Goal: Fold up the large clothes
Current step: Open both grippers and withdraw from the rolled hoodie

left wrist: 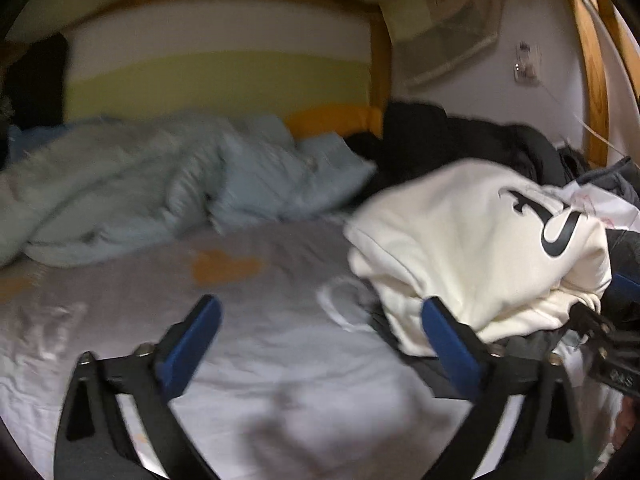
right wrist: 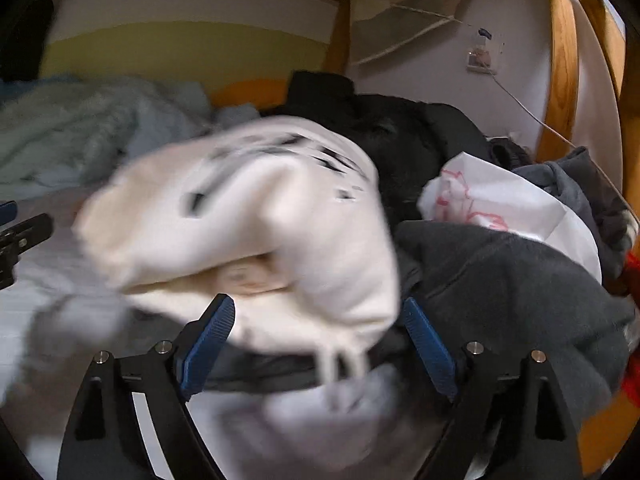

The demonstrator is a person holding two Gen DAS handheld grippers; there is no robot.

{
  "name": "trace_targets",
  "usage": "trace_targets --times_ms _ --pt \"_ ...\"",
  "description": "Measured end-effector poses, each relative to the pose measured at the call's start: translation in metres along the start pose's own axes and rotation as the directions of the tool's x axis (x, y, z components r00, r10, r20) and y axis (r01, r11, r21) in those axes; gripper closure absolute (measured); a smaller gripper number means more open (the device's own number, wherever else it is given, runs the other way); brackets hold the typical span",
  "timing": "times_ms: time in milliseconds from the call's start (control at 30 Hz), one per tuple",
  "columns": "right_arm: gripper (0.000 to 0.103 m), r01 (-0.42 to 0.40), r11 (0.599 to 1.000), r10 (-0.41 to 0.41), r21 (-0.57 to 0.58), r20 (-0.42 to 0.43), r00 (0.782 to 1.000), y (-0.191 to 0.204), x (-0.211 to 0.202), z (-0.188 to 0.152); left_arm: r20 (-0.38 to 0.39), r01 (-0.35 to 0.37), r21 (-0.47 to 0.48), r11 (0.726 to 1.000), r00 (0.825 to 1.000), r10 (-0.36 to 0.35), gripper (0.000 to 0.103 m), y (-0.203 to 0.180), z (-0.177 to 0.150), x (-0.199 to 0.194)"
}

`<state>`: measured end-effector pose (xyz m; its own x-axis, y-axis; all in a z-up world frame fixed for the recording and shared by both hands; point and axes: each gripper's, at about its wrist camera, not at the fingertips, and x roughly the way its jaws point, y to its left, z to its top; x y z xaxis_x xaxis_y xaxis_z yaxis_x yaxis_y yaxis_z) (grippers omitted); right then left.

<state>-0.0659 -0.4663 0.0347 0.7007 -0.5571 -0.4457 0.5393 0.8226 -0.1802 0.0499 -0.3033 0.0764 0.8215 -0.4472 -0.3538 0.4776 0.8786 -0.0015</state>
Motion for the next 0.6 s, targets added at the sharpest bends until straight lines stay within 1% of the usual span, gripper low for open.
trace_targets --times_ms 33,67,100,133,167,200,233,300,367,400,433,500,533,567,600 --pt "0.011 -0.013 1.000 0.013 0.004 0.012 1.000 0.007 -0.010 -0.001 0.029 -0.025 0.017 1.000 0.999 0.025 0.000 0.004 -0.002 -0.006" --pt "0.003 -0.034 0.999 0.034 0.009 0.023 0.999 0.014 -0.019 -0.001 0.047 -0.051 0.037 0.998 0.998 0.049 0.000 0.008 -0.003 -0.009" --pt "0.000 -0.057 0.998 0.056 0.027 0.033 0.998 0.020 -0.026 -0.002 0.055 -0.077 0.050 0.996 0.996 0.074 0.000 0.013 -0.005 -0.011" --pt "0.000 -0.074 0.996 0.073 0.047 0.041 0.997 0.024 -0.029 -0.001 0.068 -0.097 0.047 0.994 0.993 0.093 0.000 0.019 -0.009 -0.013" --pt "0.000 -0.109 0.990 0.104 0.084 0.062 0.993 0.030 -0.035 -0.001 0.084 -0.100 0.034 0.994 0.992 0.097 0.000 0.025 -0.014 -0.016" --pt "0.000 -0.130 0.987 0.123 0.093 0.076 0.989 0.035 -0.036 0.000 0.095 -0.098 0.022 0.995 0.991 0.095 0.000 0.032 -0.018 -0.017" --pt "0.000 -0.139 0.987 0.133 0.086 0.077 0.988 0.040 -0.035 0.001 0.103 -0.099 0.012 0.995 0.990 0.097 0.000 0.038 -0.025 -0.017" --pt "0.000 -0.151 0.987 0.146 0.063 0.070 0.987 0.052 -0.036 0.003 0.108 -0.122 0.005 0.992 0.987 0.121 0.000 0.045 -0.039 -0.014" --pt "0.000 -0.167 0.983 0.162 0.073 0.075 0.984 0.059 -0.039 -0.002 0.087 -0.131 0.008 0.991 0.988 0.130 0.000 0.049 -0.055 -0.006" --pt "0.000 -0.170 0.983 0.164 0.070 0.080 0.983 0.061 -0.041 -0.006 0.054 -0.128 0.004 0.992 0.990 0.127 0.000 0.051 -0.057 0.000" --pt "0.000 -0.167 0.984 0.162 0.059 0.085 0.983 0.061 -0.040 -0.007 0.043 -0.120 -0.005 0.993 0.992 0.120 0.000 0.054 -0.056 0.002" --pt "0.000 -0.126 0.992 0.124 0.004 0.108 0.986 0.066 -0.047 -0.014 0.061 -0.121 -0.038 0.992 0.990 0.124 0.000 0.061 -0.057 0.001" --pt "0.000 -0.113 0.994 0.112 -0.006 0.119 0.987 0.065 -0.048 -0.014 0.066 -0.113 -0.050 0.992 0.991 0.116 0.000 0.064 -0.057 0.000" --pt "0.000 -0.103 0.995 0.101 0.004 0.131 0.986 0.064 -0.050 -0.015 0.073 -0.109 -0.060 0.992 0.991 0.113 0.000 0.067 -0.057 -0.001" --pt "0.000 -0.113 0.993 0.109 0.024 0.125 0.986 0.062 -0.050 -0.015 0.079 -0.110 -0.066 0.992 0.990 0.115 0.000 0.069 -0.058 -0.002"
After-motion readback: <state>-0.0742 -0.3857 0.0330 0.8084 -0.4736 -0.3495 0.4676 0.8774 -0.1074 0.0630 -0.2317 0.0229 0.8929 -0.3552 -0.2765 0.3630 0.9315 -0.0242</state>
